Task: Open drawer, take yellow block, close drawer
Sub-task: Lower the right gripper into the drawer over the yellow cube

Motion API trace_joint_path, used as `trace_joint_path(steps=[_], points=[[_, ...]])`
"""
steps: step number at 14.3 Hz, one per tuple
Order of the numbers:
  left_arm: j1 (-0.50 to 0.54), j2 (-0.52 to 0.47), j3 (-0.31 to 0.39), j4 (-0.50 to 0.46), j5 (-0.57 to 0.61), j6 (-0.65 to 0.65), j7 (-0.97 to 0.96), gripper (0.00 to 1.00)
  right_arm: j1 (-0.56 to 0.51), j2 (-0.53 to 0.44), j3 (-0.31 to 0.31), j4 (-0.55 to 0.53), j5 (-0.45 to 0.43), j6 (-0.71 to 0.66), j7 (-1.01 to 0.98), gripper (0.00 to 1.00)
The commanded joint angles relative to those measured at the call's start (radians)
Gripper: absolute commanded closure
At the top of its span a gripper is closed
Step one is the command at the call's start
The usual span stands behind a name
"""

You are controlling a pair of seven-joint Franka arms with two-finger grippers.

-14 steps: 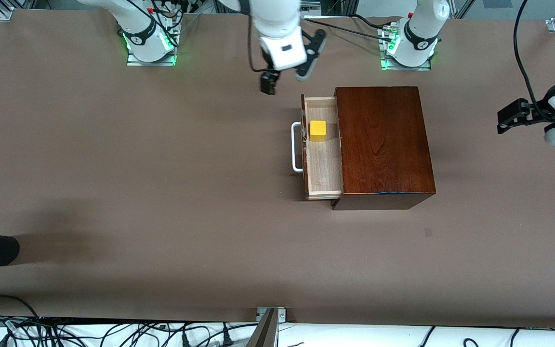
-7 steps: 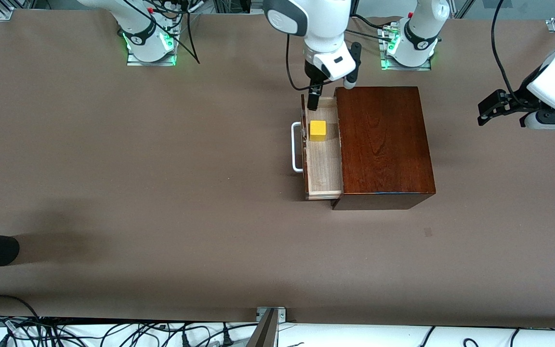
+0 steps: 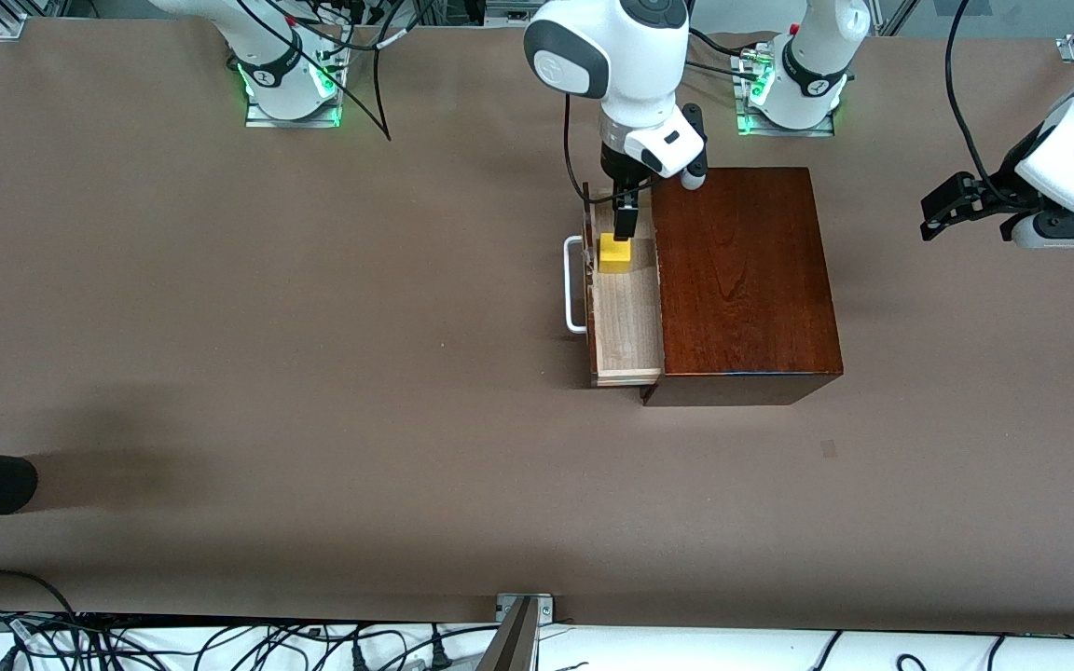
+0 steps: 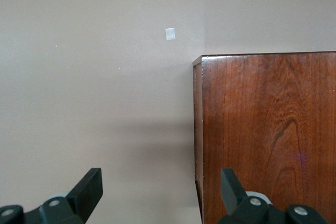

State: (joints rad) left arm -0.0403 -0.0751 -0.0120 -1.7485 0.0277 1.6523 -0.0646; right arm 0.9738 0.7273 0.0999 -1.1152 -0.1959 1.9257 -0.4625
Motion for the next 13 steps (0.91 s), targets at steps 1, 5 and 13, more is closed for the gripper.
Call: trace_joint_path(steps=[1,5,13], points=[[-0.007,0.018,-0.002,0.050,-0.011,-0.038,-0.009,0.00,0.003,0.053,-0.002,0.044,-0.022,0.021,-0.036,0.00],[0.006,0.086,-0.002,0.144,-0.017,-0.069,-0.003,0.00,0.005,0.087,-0.003,0.044,-0.042,0.053,-0.036,0.00],[0.006,0.104,-0.003,0.175,-0.012,-0.114,0.000,0.00,0.005,0.130,-0.003,0.041,-0.059,0.096,-0.030,0.00]])
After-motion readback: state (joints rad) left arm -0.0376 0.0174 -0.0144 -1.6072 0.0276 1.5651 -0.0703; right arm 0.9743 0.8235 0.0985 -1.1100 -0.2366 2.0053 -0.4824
